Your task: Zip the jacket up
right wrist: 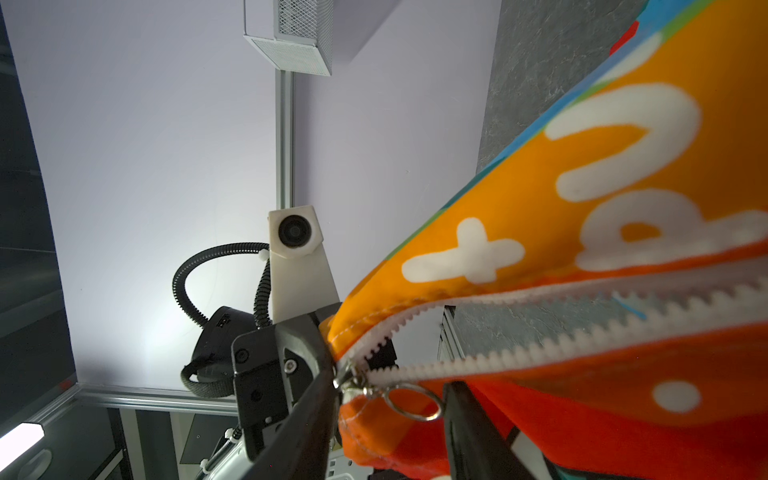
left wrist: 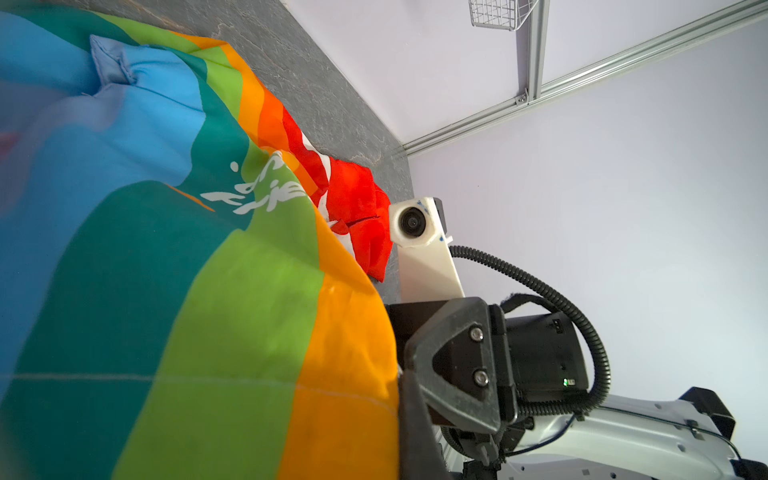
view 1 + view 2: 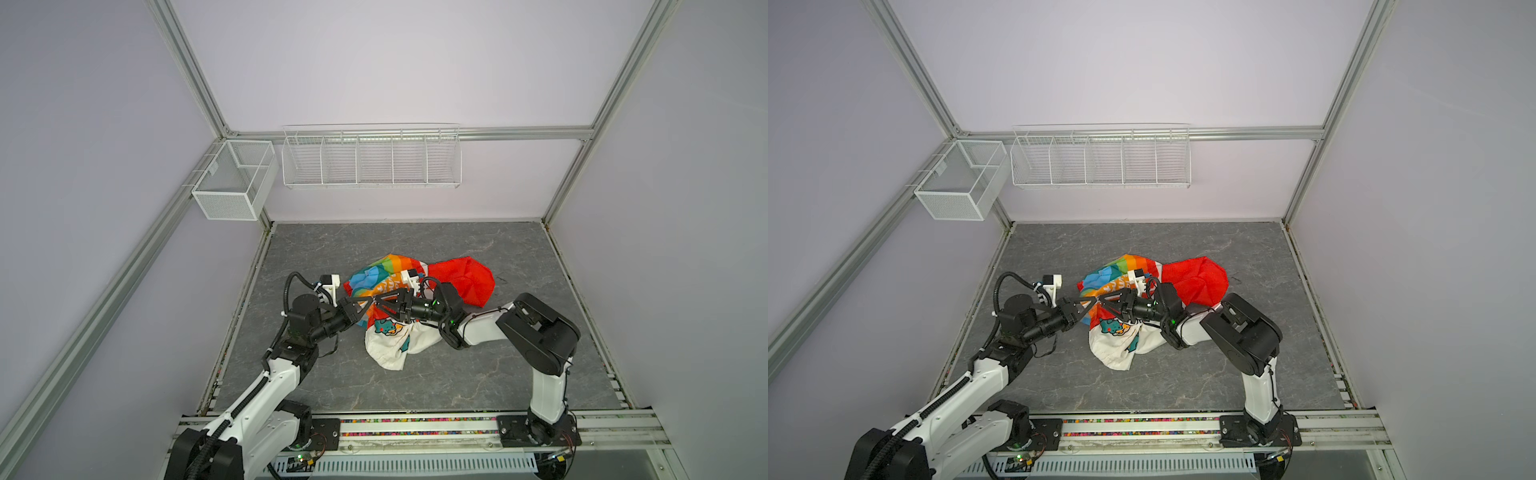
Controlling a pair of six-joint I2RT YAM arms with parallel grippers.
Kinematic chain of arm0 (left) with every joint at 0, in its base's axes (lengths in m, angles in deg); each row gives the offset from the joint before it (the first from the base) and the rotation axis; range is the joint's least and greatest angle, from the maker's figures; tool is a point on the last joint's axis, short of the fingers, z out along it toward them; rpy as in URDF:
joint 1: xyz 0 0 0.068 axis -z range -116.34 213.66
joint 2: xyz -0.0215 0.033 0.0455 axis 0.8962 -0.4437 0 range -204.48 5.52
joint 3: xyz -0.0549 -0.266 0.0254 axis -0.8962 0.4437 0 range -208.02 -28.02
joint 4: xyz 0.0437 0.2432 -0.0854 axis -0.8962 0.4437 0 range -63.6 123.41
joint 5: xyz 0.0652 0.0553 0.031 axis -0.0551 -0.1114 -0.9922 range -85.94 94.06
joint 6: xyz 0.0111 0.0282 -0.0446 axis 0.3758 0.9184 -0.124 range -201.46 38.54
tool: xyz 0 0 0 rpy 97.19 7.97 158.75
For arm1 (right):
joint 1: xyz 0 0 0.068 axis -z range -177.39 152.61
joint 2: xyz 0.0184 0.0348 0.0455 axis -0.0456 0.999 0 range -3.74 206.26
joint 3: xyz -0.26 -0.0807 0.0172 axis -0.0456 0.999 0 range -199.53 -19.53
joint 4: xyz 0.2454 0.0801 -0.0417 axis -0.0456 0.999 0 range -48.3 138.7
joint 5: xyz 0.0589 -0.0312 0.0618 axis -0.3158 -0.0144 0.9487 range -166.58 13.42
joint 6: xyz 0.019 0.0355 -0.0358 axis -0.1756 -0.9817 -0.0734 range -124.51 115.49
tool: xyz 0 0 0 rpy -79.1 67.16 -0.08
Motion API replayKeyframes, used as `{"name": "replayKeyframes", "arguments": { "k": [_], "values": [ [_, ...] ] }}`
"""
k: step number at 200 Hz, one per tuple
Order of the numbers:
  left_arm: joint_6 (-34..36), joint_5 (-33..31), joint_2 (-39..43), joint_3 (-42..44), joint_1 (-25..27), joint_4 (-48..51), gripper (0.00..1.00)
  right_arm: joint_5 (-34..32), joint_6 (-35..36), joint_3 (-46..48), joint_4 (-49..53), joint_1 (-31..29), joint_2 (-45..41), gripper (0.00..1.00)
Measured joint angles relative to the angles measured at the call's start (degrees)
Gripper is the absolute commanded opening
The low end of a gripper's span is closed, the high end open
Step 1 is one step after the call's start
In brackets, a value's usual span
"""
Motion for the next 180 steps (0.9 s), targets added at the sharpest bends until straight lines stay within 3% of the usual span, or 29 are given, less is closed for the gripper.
{"name": "replayKeyframes", "arguments": {
  "k": [77,180],
  "values": [
    [0.0,0.2,0.0,0.0,-0.5,0.0,0.0,0.0,-0.4,0.9,-0.3,0.0,-1.1,0.29],
    [0.0,0.2,0.0,0.0,-0.7,0.0,0.0,0.2,-0.3,0.9,-0.2,-0.2,-1.8,0.22]
  ]
}}
